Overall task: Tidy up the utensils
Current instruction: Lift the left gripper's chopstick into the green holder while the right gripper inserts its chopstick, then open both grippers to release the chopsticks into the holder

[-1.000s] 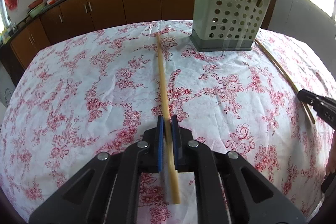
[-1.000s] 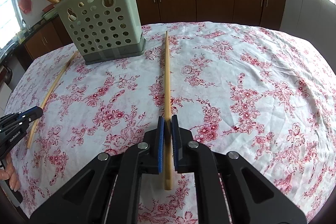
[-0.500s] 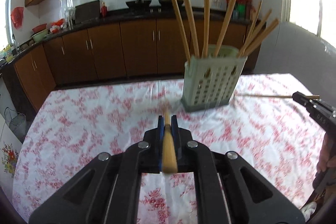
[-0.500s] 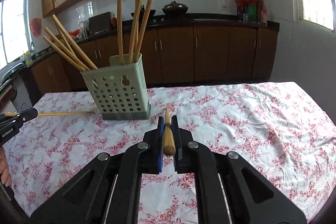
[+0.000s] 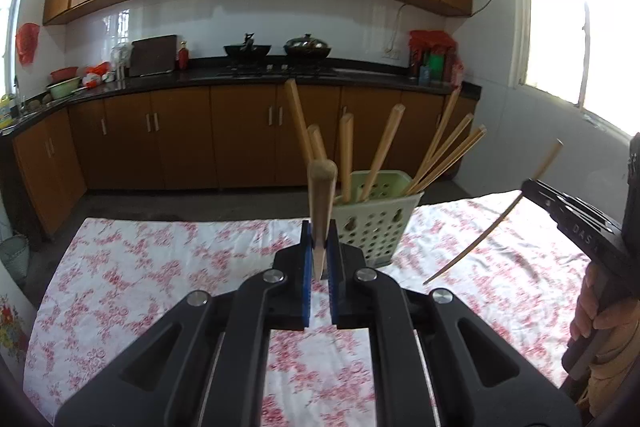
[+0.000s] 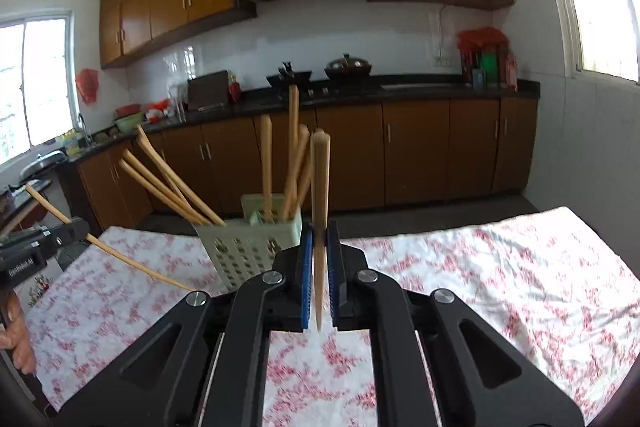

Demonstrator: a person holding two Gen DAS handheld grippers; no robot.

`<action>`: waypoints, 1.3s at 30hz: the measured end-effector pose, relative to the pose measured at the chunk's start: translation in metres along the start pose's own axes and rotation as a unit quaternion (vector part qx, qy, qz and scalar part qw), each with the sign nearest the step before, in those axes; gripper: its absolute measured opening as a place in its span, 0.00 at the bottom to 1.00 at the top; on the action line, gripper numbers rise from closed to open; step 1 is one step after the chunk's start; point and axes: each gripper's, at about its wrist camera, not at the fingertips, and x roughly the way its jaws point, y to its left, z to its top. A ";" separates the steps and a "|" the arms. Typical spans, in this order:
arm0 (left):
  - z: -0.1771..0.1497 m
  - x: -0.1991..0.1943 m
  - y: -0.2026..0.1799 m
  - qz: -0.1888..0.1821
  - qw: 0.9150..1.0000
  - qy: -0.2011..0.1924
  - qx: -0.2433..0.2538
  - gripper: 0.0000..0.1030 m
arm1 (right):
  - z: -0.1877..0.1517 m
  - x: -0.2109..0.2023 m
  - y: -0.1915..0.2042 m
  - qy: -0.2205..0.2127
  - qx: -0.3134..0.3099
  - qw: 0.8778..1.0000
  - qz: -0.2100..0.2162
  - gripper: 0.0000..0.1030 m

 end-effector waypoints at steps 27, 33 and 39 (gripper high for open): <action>0.080 0.034 -0.047 -0.007 0.996 -0.084 0.011 0.08 | 0.059 0.045 0.038 -0.093 -0.016 0.995 0.035 0.08; 0.075 0.043 -0.030 0.002 0.997 -0.076 0.000 0.13 | 0.056 0.040 0.034 -0.082 -0.005 0.996 0.033 0.20; 0.076 0.026 -0.018 0.009 0.996 -0.091 -0.019 0.36 | 0.059 0.018 0.027 -0.095 0.001 0.995 0.023 0.43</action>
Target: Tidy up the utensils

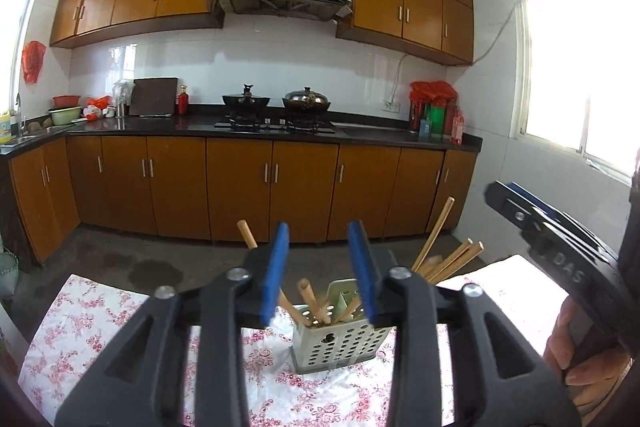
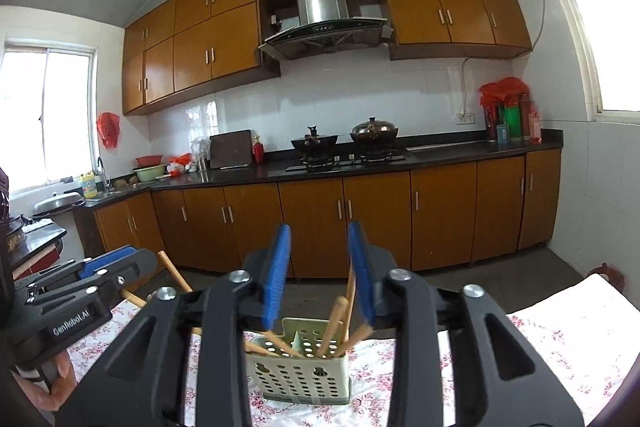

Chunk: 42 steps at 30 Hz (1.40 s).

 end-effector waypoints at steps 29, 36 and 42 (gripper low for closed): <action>-0.133 -0.135 0.018 0.108 0.993 0.011 0.033 0.96 | -0.115 -0.108 0.023 0.060 -0.074 0.992 -0.085 0.98; -0.159 -0.139 0.011 0.107 0.993 0.025 0.039 0.96 | -0.139 -0.110 0.024 0.090 -0.065 0.990 -0.092 0.98; -0.175 -0.136 0.008 0.107 0.993 0.039 0.032 0.96 | -0.151 -0.108 0.015 0.121 -0.040 0.987 -0.097 0.98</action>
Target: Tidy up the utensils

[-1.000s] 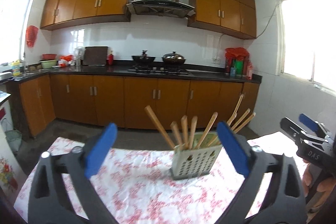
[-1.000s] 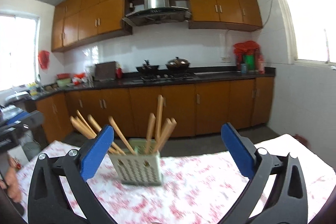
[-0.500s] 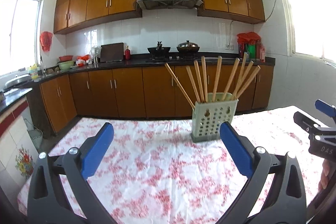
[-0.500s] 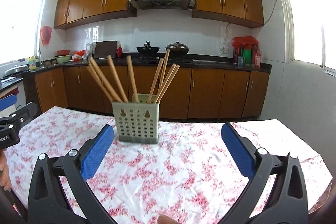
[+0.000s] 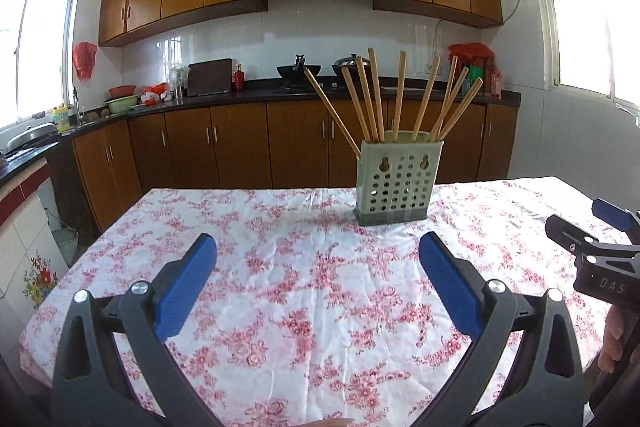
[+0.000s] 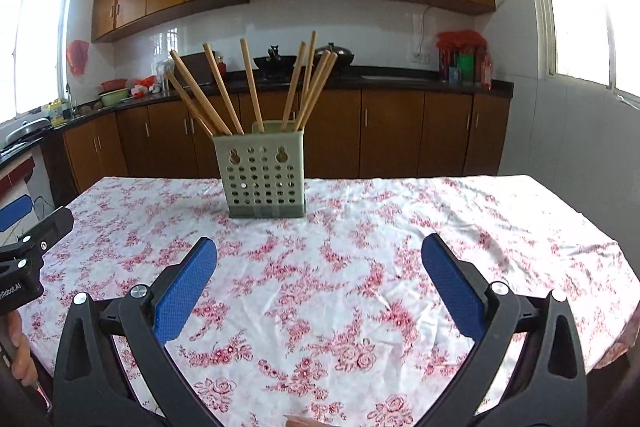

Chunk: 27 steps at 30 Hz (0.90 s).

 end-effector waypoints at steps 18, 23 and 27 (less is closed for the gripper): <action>-0.007 0.002 -0.005 -0.009 1.000 0.018 -0.005 0.96 | -0.007 -0.006 0.000 0.003 -0.003 1.000 0.006 0.98; -0.007 0.002 -0.006 -0.010 1.000 0.018 -0.005 0.96 | -0.007 -0.006 -0.001 0.003 -0.003 1.000 0.005 0.98; -0.007 0.002 -0.006 -0.010 1.000 0.019 -0.005 0.96 | -0.007 -0.006 -0.001 0.003 -0.003 1.000 0.005 0.98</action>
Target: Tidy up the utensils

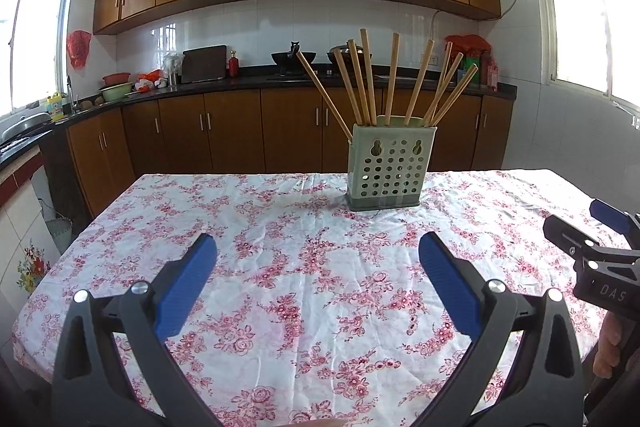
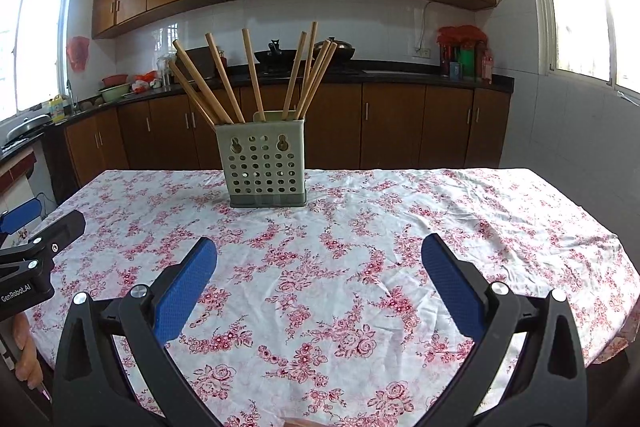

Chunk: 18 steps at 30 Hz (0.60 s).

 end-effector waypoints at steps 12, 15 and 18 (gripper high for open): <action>-0.001 0.000 0.000 0.000 1.000 0.001 0.001 0.96 | 0.000 0.000 0.001 0.002 0.004 1.000 -0.002 0.98; -0.001 -0.001 -0.001 0.000 1.000 0.001 0.001 0.96 | 0.000 0.000 0.003 0.003 0.005 1.000 -0.003 0.98; -0.001 0.000 -0.001 -0.001 1.000 0.002 0.001 0.96 | 0.000 0.000 0.002 0.003 0.005 1.000 -0.003 0.98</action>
